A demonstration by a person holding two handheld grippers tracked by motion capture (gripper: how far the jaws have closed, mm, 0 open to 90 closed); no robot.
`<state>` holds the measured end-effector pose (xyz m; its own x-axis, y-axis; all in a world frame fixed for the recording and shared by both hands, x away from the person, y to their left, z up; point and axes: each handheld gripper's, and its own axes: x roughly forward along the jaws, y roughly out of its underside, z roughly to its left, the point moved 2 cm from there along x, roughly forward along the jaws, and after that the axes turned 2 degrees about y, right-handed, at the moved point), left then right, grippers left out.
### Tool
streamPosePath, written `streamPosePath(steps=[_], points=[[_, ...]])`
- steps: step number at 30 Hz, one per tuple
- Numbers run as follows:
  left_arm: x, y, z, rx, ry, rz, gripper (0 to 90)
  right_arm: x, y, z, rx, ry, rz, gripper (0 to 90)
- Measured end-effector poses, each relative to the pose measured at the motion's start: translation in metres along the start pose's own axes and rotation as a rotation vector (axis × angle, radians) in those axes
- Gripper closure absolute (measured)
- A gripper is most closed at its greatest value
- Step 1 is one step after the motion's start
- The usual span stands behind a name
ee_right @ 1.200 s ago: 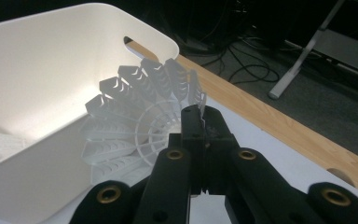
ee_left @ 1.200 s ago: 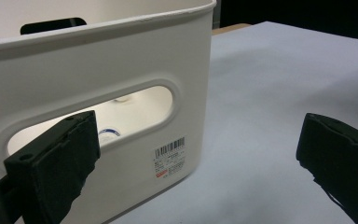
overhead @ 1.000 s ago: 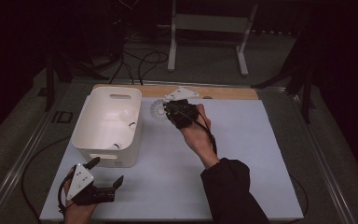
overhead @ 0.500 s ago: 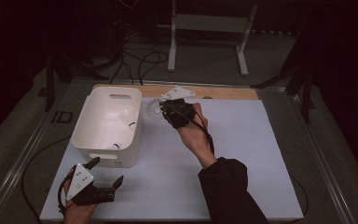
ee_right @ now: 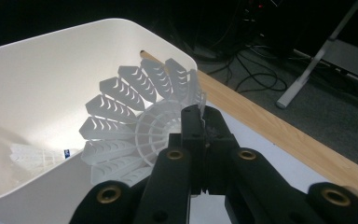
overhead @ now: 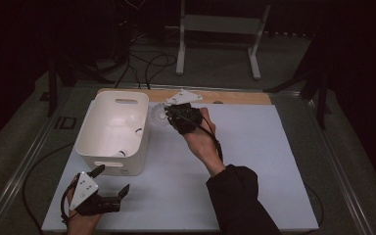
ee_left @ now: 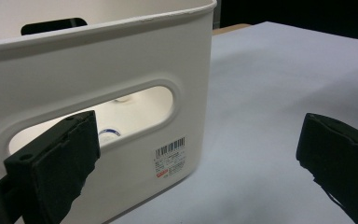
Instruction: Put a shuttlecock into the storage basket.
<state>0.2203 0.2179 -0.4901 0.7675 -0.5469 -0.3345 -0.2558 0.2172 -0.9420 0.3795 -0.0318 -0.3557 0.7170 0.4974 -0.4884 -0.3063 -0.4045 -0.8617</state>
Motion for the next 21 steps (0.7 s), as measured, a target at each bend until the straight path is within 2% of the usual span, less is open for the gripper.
streamPosePath(steps=[13,21], points=[[-0.0002,-0.0001,-0.0001,-0.001,0.001,-0.002,0.3,0.0017,-0.0044,0.0052,0.004,-0.020,-0.011,89.2],[0.0000,0.0000,-0.0001,0.000,0.000,0.000,0.2,0.0025,-0.0070,0.0079,-0.018,-0.026,-0.018,89.2]])
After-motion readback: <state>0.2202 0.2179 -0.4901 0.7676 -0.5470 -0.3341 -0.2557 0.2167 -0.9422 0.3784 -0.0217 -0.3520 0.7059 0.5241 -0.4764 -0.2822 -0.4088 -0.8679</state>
